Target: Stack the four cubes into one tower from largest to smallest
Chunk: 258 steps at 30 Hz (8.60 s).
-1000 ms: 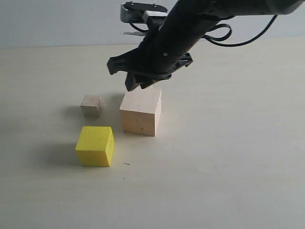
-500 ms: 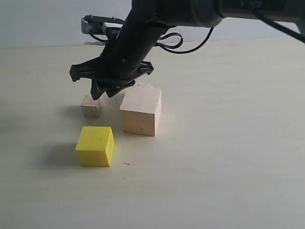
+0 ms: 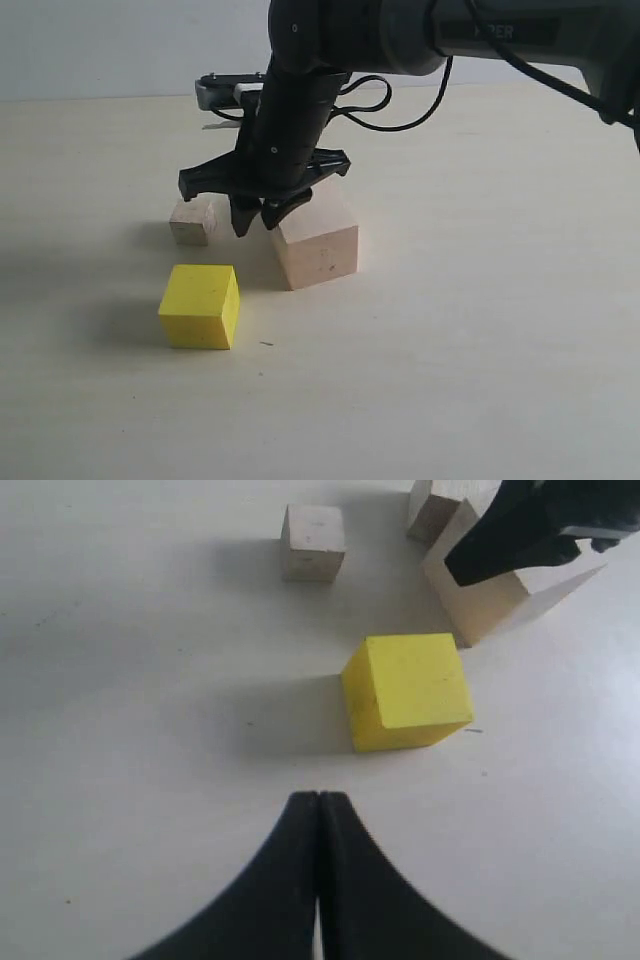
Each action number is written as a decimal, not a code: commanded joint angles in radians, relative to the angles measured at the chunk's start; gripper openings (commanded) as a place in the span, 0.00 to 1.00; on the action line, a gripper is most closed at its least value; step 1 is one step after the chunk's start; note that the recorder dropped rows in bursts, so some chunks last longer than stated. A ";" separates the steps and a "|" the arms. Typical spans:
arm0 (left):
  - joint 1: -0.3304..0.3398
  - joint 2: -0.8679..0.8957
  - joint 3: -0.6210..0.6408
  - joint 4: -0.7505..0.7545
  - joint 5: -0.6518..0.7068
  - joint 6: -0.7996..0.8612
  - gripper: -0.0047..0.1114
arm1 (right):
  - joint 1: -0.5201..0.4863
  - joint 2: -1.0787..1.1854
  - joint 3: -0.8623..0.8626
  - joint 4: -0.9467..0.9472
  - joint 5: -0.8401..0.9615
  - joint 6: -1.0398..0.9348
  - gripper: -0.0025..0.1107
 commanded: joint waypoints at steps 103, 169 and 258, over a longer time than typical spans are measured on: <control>-0.005 0.002 -0.007 -0.003 0.025 0.024 0.04 | -0.200 0.272 -0.402 -0.175 0.155 0.147 0.02; -0.005 0.002 -0.007 -0.001 -0.017 0.024 0.04 | -0.261 -0.108 0.287 0.076 -0.019 0.042 0.02; -0.005 0.012 0.031 -0.157 -0.055 0.106 0.08 | -0.261 -0.524 0.471 -0.222 -0.106 0.118 0.02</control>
